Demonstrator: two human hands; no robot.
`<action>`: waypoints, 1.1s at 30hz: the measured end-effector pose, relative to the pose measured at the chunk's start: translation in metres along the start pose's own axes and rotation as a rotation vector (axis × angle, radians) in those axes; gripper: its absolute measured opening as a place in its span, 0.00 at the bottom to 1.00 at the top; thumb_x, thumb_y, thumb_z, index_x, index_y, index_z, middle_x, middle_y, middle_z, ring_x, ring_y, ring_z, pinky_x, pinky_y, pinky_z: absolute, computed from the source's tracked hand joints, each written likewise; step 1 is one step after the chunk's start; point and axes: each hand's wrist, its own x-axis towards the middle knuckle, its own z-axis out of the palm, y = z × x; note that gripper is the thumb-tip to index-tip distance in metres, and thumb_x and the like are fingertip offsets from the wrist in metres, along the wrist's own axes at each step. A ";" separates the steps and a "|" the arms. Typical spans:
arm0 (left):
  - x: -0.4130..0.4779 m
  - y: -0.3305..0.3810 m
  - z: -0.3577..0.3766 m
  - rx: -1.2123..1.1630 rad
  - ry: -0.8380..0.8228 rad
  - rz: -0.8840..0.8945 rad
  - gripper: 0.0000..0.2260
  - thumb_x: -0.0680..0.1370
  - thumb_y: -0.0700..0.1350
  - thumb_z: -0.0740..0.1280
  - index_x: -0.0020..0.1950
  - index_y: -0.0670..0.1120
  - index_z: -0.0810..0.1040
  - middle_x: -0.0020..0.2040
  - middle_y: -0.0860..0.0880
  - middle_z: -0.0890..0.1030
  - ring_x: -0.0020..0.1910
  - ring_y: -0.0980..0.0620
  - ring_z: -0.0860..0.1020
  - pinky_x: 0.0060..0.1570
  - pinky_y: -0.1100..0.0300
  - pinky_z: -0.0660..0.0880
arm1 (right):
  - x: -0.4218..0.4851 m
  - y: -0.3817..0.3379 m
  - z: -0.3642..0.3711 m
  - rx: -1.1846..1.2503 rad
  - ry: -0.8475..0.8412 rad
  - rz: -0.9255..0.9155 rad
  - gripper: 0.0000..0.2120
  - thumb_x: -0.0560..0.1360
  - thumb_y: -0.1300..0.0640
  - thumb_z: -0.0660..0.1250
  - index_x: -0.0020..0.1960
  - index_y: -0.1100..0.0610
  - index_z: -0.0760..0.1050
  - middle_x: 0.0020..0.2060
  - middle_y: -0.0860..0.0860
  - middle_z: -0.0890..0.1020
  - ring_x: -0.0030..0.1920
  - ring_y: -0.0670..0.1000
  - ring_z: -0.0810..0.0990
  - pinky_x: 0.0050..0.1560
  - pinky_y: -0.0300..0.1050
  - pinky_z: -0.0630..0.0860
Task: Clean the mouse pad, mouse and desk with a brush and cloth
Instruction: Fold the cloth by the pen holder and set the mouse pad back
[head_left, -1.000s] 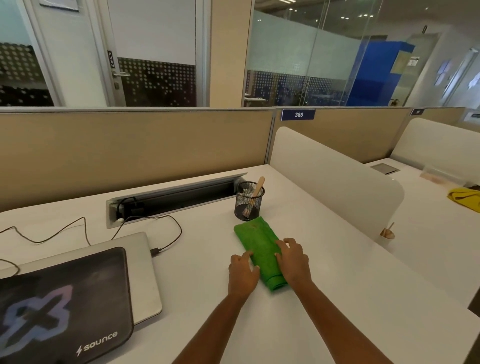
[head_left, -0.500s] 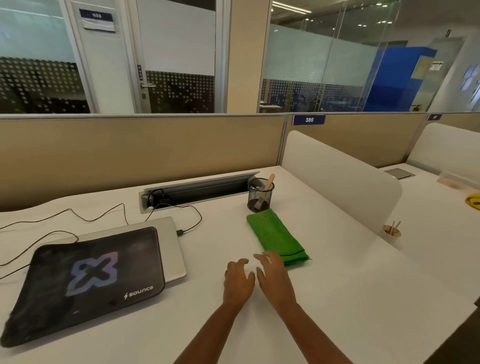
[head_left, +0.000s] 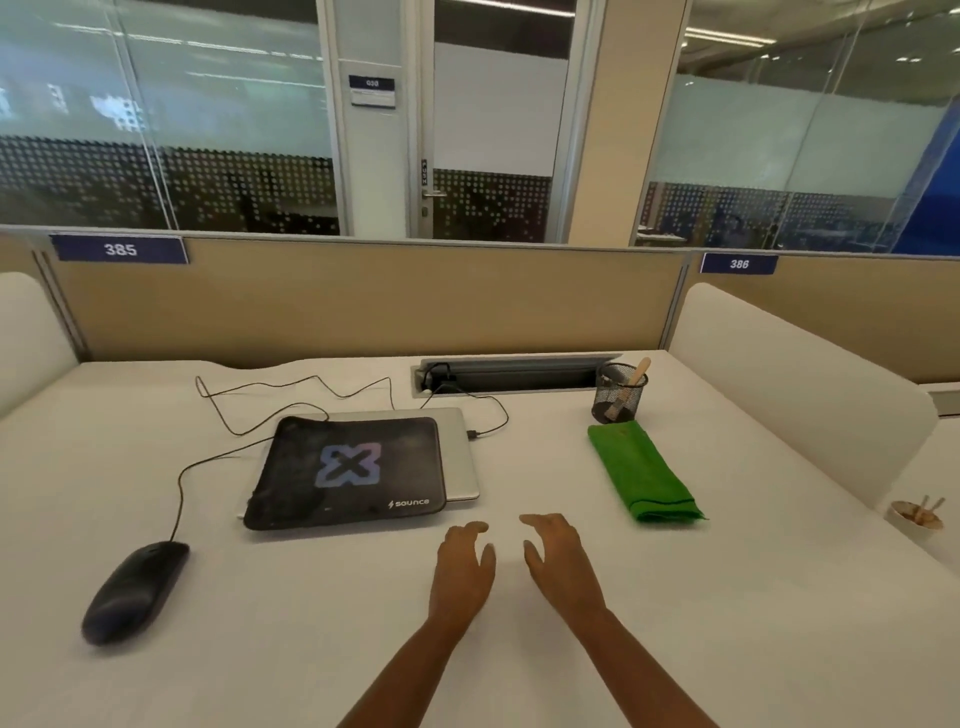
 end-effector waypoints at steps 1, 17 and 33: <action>-0.001 -0.005 -0.010 0.002 0.036 -0.014 0.15 0.81 0.44 0.59 0.68 0.46 0.69 0.68 0.48 0.71 0.67 0.51 0.68 0.67 0.63 0.63 | 0.001 -0.008 0.003 0.014 -0.005 0.001 0.17 0.78 0.60 0.58 0.67 0.55 0.69 0.64 0.51 0.72 0.65 0.50 0.69 0.64 0.35 0.62; 0.075 -0.100 -0.183 0.030 0.278 -0.242 0.21 0.80 0.39 0.60 0.72 0.39 0.61 0.67 0.38 0.68 0.67 0.40 0.68 0.65 0.48 0.69 | 0.099 -0.102 0.057 0.124 -0.081 0.184 0.17 0.78 0.59 0.59 0.66 0.61 0.70 0.62 0.59 0.75 0.62 0.56 0.74 0.62 0.44 0.70; 0.134 -0.141 -0.217 0.081 0.207 -0.447 0.15 0.81 0.43 0.58 0.65 0.36 0.70 0.63 0.36 0.73 0.63 0.40 0.72 0.63 0.51 0.69 | 0.142 -0.112 0.089 0.015 -0.053 0.496 0.09 0.77 0.60 0.61 0.53 0.65 0.72 0.60 0.63 0.76 0.60 0.61 0.75 0.59 0.47 0.71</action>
